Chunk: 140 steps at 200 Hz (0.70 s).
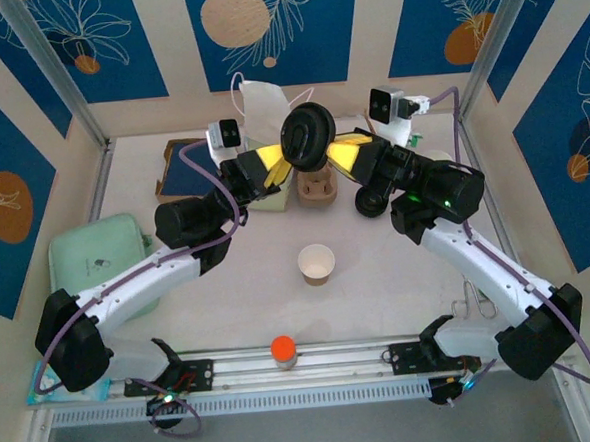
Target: Pack the takeout coffee
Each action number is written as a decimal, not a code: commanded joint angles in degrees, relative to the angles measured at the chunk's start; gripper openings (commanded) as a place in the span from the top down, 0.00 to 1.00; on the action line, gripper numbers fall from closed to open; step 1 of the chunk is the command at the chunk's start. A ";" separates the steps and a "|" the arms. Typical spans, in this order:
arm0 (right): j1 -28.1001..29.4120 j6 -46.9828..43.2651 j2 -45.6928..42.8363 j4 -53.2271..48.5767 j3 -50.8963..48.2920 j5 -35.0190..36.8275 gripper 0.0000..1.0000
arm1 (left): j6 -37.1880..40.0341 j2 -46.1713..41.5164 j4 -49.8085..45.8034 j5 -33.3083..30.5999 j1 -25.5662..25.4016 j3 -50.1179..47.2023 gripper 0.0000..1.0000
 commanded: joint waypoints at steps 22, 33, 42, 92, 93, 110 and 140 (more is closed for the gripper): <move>-0.67 -4.47 -1.94 -8.66 -1.18 -1.12 1.00 | 0.50 -0.97 3.76 -0.52 -0.73 -0.68 0.84; -0.63 -5.32 -2.46 -10.22 -1.03 -1.26 1.00 | 0.79 -0.97 3.76 -0.87 -0.70 -1.12 0.84; -0.63 -6.05 -2.91 -11.49 -0.83 -1.35 1.00 | 1.10 -0.89 3.76 -1.00 -0.78 -1.47 0.85; -1.38 -11.06 -6.39 -20.28 -1.68 -0.75 1.00 | 3.08 -0.63 1.97 -1.58 -0.62 -2.87 0.87; -1.40 -11.17 -6.42 -20.43 -1.69 -0.70 1.00 | 3.13 -0.71 1.85 -1.59 -0.61 -2.90 0.87; -1.59 -12.77 -7.86 -23.36 -2.13 -0.30 0.99 | 4.61 -1.51 -0.35 -1.72 -0.52 -3.27 0.87; -2.20 -15.26 -10.38 -28.03 -3.08 0.72 0.87 | 6.34 -2.55 -2.86 -2.12 -0.37 -3.74 0.87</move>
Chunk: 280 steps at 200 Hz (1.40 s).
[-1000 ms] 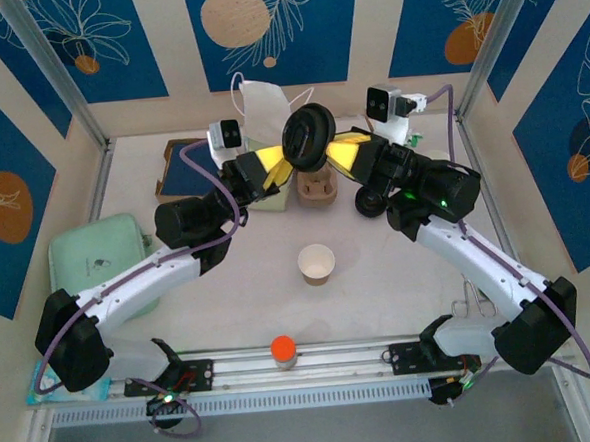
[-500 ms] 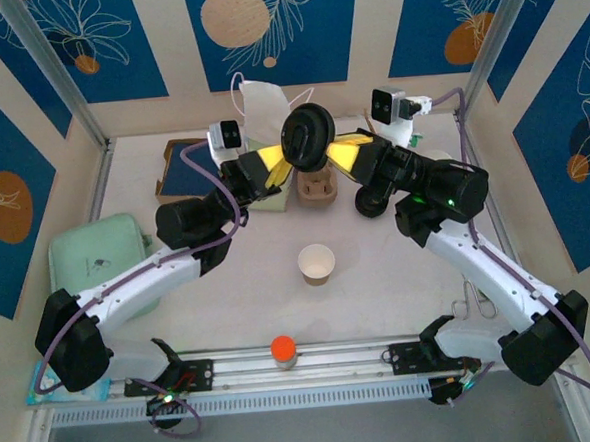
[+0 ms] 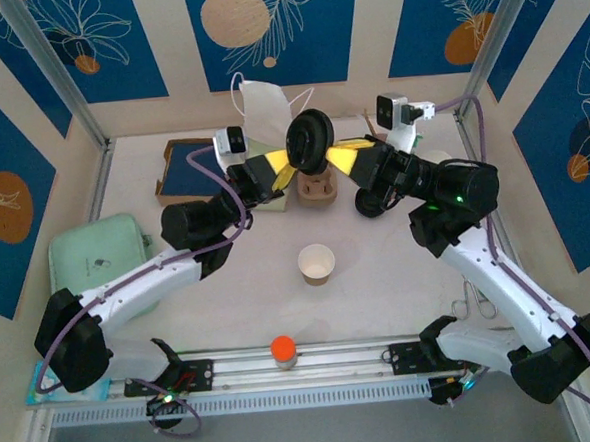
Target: Pack the takeout coffee
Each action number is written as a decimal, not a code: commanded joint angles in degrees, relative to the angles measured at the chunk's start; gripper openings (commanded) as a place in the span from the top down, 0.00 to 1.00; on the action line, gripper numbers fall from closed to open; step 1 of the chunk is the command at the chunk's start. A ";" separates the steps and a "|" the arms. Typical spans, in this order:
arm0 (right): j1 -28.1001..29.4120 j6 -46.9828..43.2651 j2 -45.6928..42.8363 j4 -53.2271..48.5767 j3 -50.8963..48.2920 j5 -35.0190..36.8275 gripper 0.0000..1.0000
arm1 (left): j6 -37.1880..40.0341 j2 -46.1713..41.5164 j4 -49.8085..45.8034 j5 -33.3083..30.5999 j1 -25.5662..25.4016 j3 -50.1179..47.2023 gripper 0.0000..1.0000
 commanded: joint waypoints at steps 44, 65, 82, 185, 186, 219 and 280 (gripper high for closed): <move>-1.20 -8.37 -6.54 -13.96 -1.86 2.63 0.72 | 3.37 -2.30 -1.44 -1.29 0.36 -0.90 0.88; -1.30 -10.82 -8.66 -17.54 -2.31 3.74 0.68 | 3.60 -2.28 -2.06 -1.38 0.55 -0.99 0.88; -1.41 -12.37 -9.86 -19.78 -2.24 4.15 0.65 | 3.89 -2.14 -2.67 -1.38 0.72 -0.96 0.88; -2.35 -28.23 -20.00 -58.49 1.03 24.99 0.40 | 7.76 -5.12 -13.26 -1.02 2.66 -5.33 0.88; -2.40 -28.37 -20.11 -58.99 1.03 25.30 0.40 | 7.72 -5.11 -13.35 -1.03 2.65 -5.49 0.88; -3.36 -30.77 -23.25 -69.60 0.59 31.80 0.37 | 7.03 -5.12 -15.21 -1.12 3.31 -9.65 0.88; -4.51 -32.78 -24.05 -79.66 0.53 34.11 0.37 | 4.67 -3.83 -13.42 -1.05 3.45 -20.91 0.89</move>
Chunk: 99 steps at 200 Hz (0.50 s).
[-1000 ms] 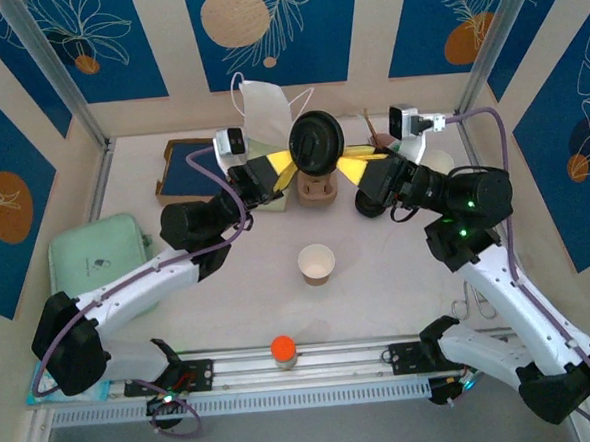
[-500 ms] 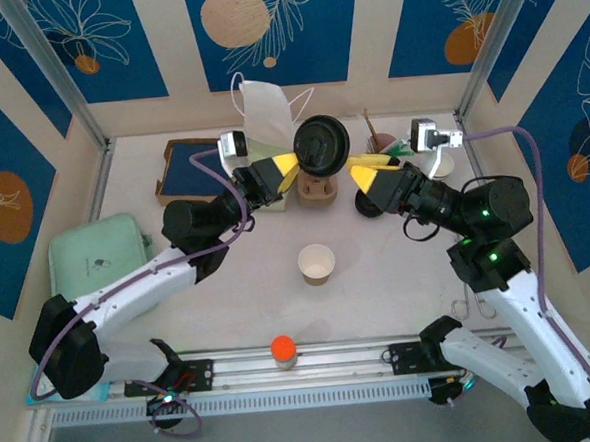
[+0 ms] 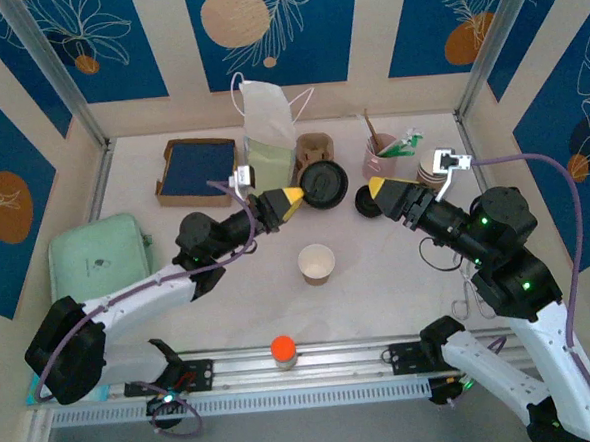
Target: Pack the takeout coffee
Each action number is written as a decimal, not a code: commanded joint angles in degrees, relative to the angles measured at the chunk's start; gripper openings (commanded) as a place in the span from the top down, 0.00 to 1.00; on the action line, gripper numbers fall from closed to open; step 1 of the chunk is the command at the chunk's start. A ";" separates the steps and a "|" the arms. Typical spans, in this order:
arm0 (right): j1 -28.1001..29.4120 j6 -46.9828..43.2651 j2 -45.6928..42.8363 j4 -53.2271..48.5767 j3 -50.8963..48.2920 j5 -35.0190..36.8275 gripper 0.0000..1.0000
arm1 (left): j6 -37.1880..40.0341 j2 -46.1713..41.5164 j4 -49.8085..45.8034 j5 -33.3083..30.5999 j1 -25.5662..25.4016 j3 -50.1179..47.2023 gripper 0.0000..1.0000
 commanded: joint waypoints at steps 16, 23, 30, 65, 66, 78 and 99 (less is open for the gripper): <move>-0.37 -2.11 -1.18 -5.50 -0.33 3.29 0.37 | -0.76 -0.01 1.62 -0.63 0.42 -5.81 0.89; -0.38 -1.93 -1.41 -5.47 -0.90 3.52 0.37 | -0.73 -0.26 1.57 -0.87 0.43 -6.99 0.89; -0.46 -1.71 -1.57 -5.23 -1.39 3.48 0.37 | -0.67 -0.50 1.51 -1.06 0.42 -8.10 0.89; -0.77 -0.80 -2.16 -5.01 -3.29 3.56 0.37 | -0.51 -0.22 2.05 -1.23 0.43 -13.11 0.89; -0.79 -0.79 -2.16 -4.98 -3.29 3.60 0.37 | -0.54 -0.24 2.03 -1.25 0.42 -13.24 0.89; -0.79 -0.60 -2.41 -4.97 -3.78 3.47 0.37 | -0.27 0.10 1.69 -1.20 0.42 -14.63 0.89; -0.90 -0.21 -3.06 -4.98 -4.81 3.73 0.37 | 0.27 0.75 0.96 -1.18 0.34 -16.76 0.89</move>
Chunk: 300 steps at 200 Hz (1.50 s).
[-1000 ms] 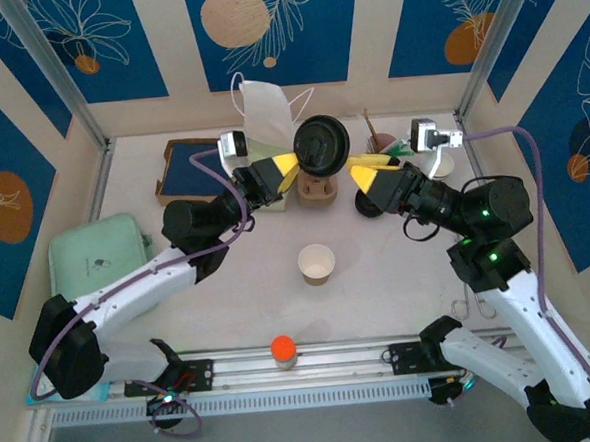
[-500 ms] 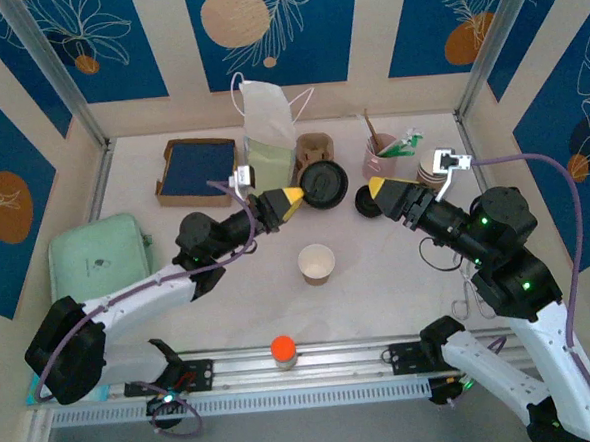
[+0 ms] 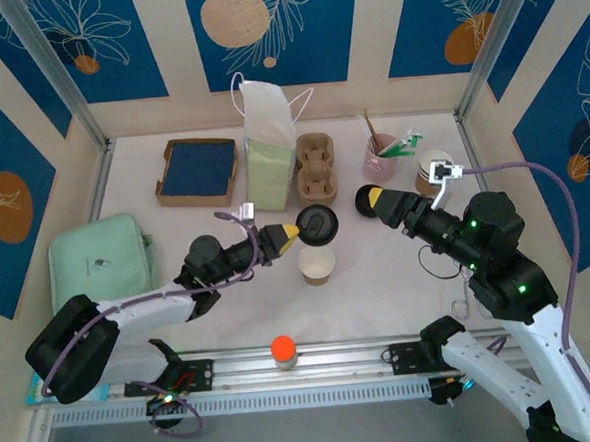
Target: Pack the takeout coffee
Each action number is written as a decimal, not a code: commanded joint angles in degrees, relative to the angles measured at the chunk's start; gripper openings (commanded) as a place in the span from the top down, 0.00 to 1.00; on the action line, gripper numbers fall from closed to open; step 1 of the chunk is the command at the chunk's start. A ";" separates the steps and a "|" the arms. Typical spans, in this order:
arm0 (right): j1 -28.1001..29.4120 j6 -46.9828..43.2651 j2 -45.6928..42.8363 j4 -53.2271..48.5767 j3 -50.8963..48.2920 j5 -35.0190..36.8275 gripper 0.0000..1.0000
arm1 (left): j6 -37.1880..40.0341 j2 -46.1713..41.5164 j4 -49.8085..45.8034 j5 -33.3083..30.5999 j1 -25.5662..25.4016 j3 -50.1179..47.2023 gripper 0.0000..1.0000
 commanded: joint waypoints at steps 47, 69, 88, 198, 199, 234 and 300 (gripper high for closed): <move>-0.62 1.18 -2.97 0.00 -3.04 1.88 0.37 | 0.36 3.78 4.95 -1.53 -0.37 -5.84 0.90; -0.94 1.37 -3.61 0.20 -3.71 1.97 0.37 | 0.56 6.08 6.69 -2.45 -1.19 -6.93 0.90; -1.23 1.28 -4.06 0.11 -3.97 2.03 0.37 | -0.24 9.25 9.98 -2.26 -1.56 -7.57 0.90; -2.69 1.28 -6.32 0.13 -5.38 1.92 0.37 | -2.14 19.25 20.77 -2.37 -2.67 -8.28 0.91; -2.71 1.33 -6.29 0.17 -5.38 1.90 0.37 | -2.10 19.23 20.76 -2.34 -2.68 -8.29 0.91; -3.04 1.36 -6.50 0.26 -5.51 1.44 0.37 | -1.70 20.04 21.23 -2.50 -2.74 -9.09 0.91; -3.26 1.68 -6.81 0.26 -6.00 1.40 0.38 | -1.36 21.56 21.59 -2.12 -2.76 -9.34 0.89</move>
